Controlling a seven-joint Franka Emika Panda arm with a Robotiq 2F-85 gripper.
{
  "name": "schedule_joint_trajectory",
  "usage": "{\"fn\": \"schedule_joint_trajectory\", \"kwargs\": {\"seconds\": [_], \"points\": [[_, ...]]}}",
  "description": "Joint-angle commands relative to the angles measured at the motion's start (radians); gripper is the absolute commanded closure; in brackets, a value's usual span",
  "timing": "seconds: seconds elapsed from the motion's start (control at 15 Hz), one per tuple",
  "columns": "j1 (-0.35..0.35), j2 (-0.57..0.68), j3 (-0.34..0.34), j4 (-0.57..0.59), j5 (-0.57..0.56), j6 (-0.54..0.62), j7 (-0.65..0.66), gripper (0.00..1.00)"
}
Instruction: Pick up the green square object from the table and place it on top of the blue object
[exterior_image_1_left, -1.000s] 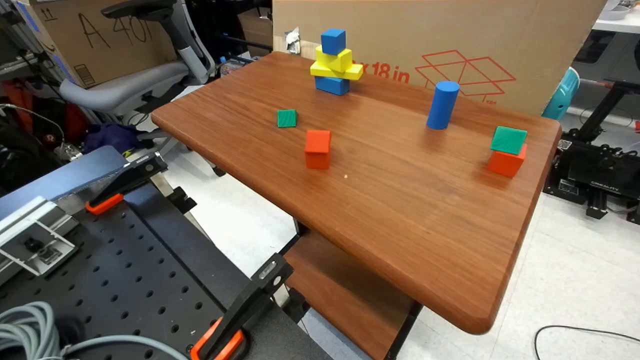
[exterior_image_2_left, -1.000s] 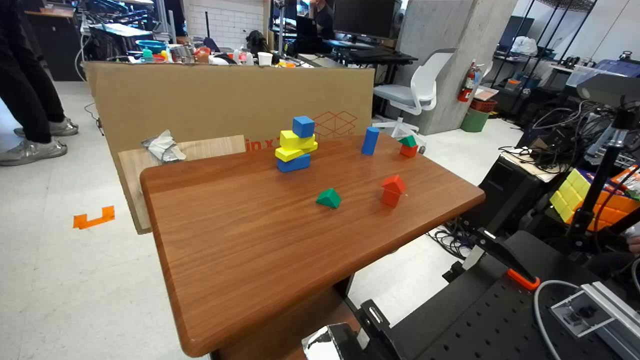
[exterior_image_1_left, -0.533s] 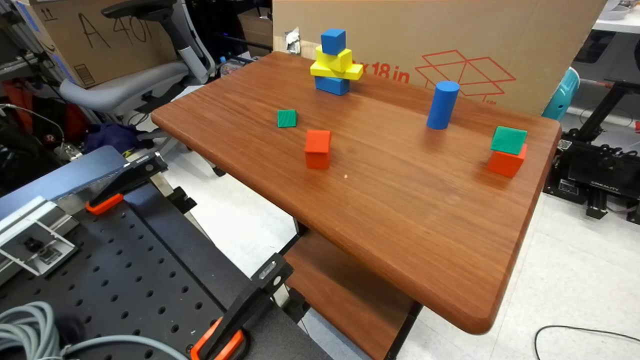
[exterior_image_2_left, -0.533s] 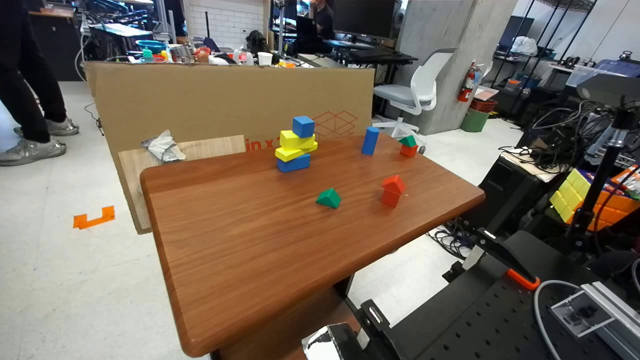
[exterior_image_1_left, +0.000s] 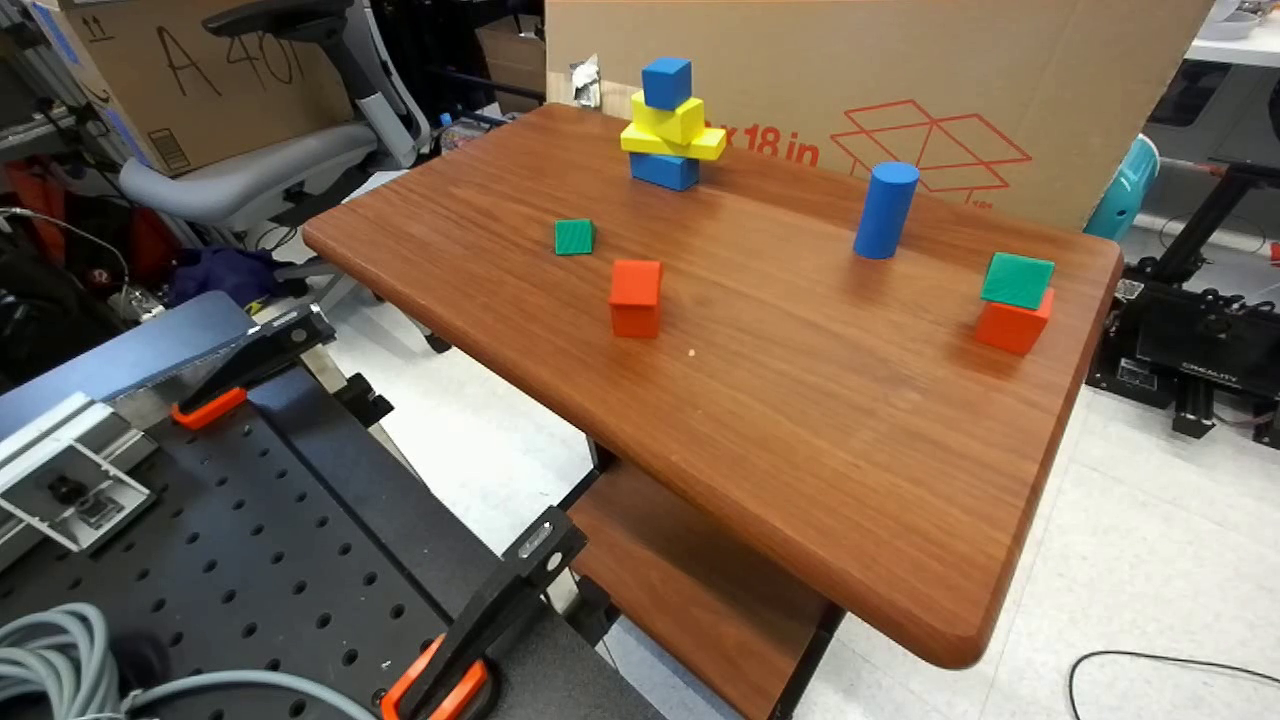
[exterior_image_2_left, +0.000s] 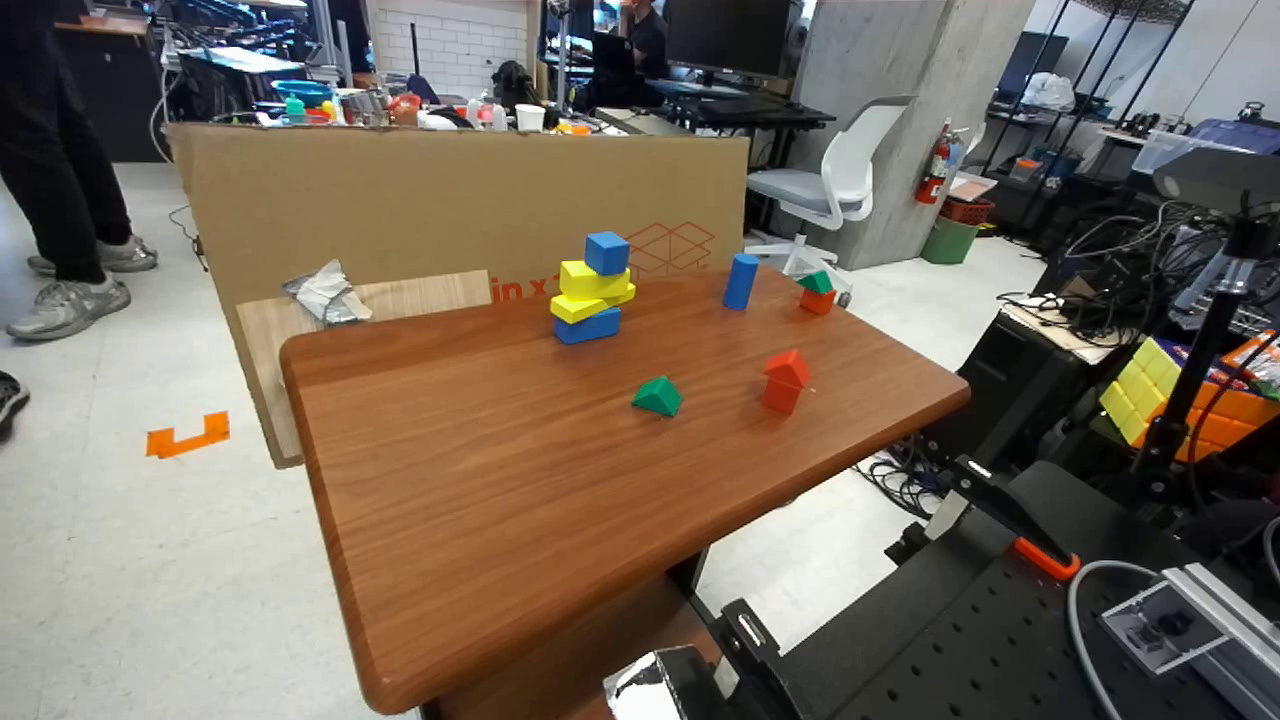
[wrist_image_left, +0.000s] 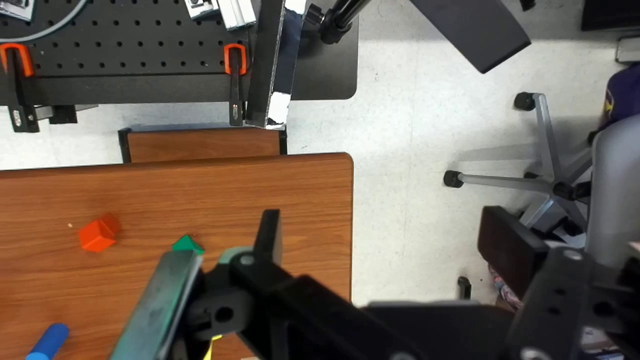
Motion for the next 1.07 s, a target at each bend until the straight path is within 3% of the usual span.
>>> {"fn": "schedule_joint_trajectory", "kwargs": {"seconds": [0.0,0.53,0.73,1.0], "points": [[-0.028,0.073,-0.002,0.022,-0.047,0.011,-0.038,0.00],[-0.082,0.284,-0.047,0.078,-0.329,0.033,-0.265,0.00],[-0.098,0.369,-0.064,0.087,-0.433,0.118,-0.290,0.00],[-0.109,0.476,-0.098,0.077,-0.470,0.292,-0.325,0.00]]}}
